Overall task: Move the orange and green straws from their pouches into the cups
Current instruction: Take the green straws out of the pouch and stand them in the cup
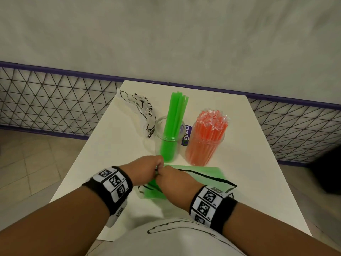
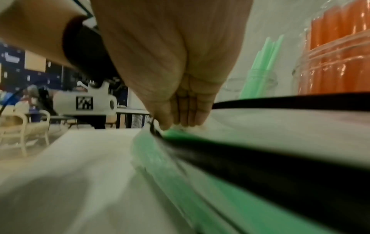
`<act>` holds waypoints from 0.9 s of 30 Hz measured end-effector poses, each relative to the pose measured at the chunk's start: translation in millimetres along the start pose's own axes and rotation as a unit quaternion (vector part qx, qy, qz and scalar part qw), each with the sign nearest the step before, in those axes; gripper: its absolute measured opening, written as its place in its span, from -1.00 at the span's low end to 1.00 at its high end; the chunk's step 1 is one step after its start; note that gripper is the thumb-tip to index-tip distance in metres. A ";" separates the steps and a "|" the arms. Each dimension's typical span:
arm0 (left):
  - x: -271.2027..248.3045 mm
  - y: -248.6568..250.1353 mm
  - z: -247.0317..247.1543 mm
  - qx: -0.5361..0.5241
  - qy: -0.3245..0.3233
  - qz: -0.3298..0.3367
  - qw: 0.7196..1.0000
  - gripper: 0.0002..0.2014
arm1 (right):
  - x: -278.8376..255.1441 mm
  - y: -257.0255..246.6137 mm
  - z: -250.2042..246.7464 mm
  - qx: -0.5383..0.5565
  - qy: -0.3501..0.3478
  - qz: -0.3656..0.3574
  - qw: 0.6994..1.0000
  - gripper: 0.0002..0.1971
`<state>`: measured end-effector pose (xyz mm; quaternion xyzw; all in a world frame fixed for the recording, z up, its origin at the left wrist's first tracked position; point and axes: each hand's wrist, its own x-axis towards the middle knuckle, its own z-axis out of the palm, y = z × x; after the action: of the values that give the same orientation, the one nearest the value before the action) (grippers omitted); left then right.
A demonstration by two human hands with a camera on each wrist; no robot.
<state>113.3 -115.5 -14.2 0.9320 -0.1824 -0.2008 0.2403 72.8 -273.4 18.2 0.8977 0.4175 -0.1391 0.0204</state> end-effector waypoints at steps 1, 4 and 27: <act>2.2 -2.2 -1.2 -0.004 0.005 0.000 1.000 -0.67 | 1.5 0.7 4.1 -0.008 0.019 0.009 1.000 -0.74; 3.8 -6.6 -3.5 -0.007 0.046 -0.012 0.999 -0.55 | 5.9 4.0 18.4 0.009 0.022 0.031 0.999 -0.70; -8.8 0.4 1.1 0.070 -0.137 -0.044 0.987 -0.17 | -1.9 3.5 28.1 -0.001 -0.005 0.070 0.998 -0.71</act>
<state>105.2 -112.4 -12.4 0.9172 -0.1863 -0.3240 0.1380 67.7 -281.4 -8.6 0.9242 0.3533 -0.1415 0.0328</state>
